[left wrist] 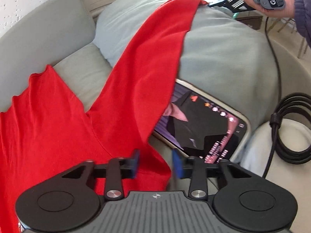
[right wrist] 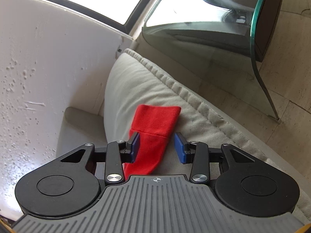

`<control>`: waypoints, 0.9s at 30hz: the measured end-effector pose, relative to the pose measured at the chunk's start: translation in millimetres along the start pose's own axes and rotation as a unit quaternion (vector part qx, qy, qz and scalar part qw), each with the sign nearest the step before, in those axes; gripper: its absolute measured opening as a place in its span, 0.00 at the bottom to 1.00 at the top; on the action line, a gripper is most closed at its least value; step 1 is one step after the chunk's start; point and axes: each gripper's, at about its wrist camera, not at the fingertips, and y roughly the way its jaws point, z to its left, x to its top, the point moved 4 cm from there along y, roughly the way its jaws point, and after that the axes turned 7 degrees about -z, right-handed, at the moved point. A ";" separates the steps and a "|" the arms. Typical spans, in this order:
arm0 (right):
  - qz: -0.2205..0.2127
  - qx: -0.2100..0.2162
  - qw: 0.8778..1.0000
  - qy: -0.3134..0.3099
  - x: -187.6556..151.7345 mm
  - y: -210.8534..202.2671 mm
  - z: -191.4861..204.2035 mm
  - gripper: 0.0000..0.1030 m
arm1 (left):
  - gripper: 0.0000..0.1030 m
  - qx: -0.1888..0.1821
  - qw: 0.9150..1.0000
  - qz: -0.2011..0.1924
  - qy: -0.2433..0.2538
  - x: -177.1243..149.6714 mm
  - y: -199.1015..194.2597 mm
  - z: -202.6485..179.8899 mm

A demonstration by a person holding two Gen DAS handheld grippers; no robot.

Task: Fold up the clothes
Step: 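Pull the held shirt edge outward with the right gripper and lower it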

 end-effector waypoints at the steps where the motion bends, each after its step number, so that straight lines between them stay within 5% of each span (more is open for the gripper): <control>1: -0.003 -0.002 1.000 0.003 0.8 4.8 -0.6 0.41 | 0.09 0.006 1.000 0.001 -0.003 0.6 3.2 1.9; 4: -0.016 -0.016 1.000 -0.003 3.0 16.2 0.0 0.27 | 0.00 0.013 1.000 -0.004 -0.012 3.6 5.8 7.2; 5: -0.022 -0.024 0.999 -0.010 3.8 19.1 1.2 0.03 | 0.00 0.013 1.000 -0.009 -0.014 5.5 3.7 8.7; 12: -0.136 -0.024 0.981 -0.138 25.9 6.7 52.8 0.03 | 0.00 -0.046 0.997 -0.054 -0.035 27.5 -15.4 9.5; 16: -0.109 -0.076 0.981 -0.141 35.1 29.2 45.6 0.03 | 0.02 -0.056 0.998 -0.019 -0.002 19.8 7.2 -3.8; 19: -0.077 -0.119 0.982 -0.127 38.1 45.0 31.4 0.11 | 0.10 -0.069 0.997 0.011 0.019 8.9 15.4 -18.1; 21: -0.063 -0.142 0.982 -0.110 34.9 44.8 18.4 0.32 | 0.28 -0.084 0.996 0.004 0.035 6.8 5.4 -26.1; 23: -0.075 -0.141 0.982 -0.103 32.2 28.9 15.2 0.48 | 0.31 -0.107 0.994 -0.002 0.034 4.9 -7.7 -29.3; 27: -0.095 -0.089 0.984 -0.120 17.1 -31.9 36.5 0.48 | 0.32 -0.136 0.991 -0.013 -0.004 -2.6 -45.8 -20.7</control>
